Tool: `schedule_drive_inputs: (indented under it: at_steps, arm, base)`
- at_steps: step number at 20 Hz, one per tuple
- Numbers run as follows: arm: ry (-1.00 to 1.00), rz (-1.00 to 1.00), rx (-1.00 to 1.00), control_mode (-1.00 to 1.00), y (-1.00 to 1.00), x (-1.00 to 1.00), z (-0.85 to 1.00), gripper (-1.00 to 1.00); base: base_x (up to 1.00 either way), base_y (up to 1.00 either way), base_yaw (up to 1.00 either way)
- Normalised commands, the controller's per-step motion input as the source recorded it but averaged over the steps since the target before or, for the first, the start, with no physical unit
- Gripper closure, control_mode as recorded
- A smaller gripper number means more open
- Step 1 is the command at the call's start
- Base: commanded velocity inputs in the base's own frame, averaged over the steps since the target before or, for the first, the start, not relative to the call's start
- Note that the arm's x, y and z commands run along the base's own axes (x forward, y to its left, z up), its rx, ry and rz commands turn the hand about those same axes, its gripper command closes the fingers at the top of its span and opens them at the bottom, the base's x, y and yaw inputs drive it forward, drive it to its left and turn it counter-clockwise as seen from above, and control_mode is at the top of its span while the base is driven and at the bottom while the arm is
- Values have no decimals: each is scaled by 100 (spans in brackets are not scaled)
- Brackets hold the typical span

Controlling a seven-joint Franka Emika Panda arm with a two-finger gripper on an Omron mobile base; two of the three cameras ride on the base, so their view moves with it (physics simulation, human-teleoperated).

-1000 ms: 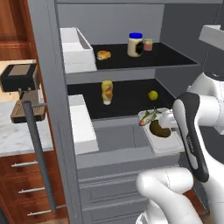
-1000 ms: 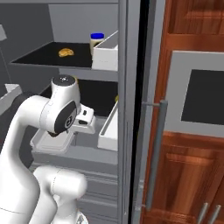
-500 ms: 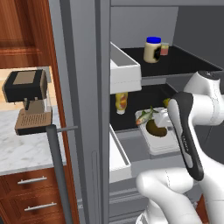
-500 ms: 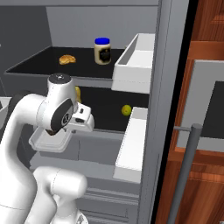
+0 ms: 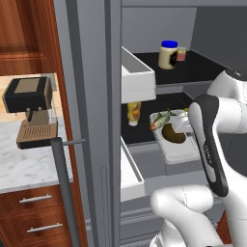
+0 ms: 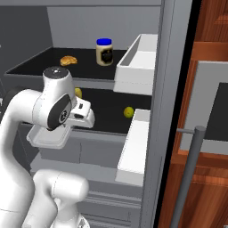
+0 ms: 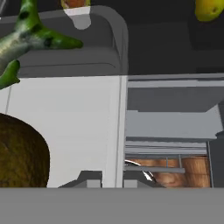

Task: Place the tupperware on the top shelf of the fridge. Make space for the tupperware among the existing items by rearranging them on the shelves if needed. Close the fridge door when finished.

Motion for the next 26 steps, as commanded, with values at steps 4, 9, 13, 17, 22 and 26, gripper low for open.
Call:
schedule_drive_inputs:
  at_steps: [4, 9, 13, 17, 22, 26]
  arm:
    - [-9, -6, 6, -100, 9, 0, 32, 100]
    - [-7, -29, 12, -100, 0, 0, 44, 100]
    - [-11, -39, 14, -100, -1, -1, 34, 100]
    - [-20, -43, 14, -100, -6, 0, 22, 100]
    - [-12, -37, 13, -100, -32, 0, 39, 100]
    - [0, -33, 12, -100, -45, 0, 52, 100]
  base:
    - [0, 0, 0]
    - [0, 0, 0]
    - [0, 0, 0]
    - [0, 0, 0]
    - [0, 0, 0]
    - [0, 0, 0]
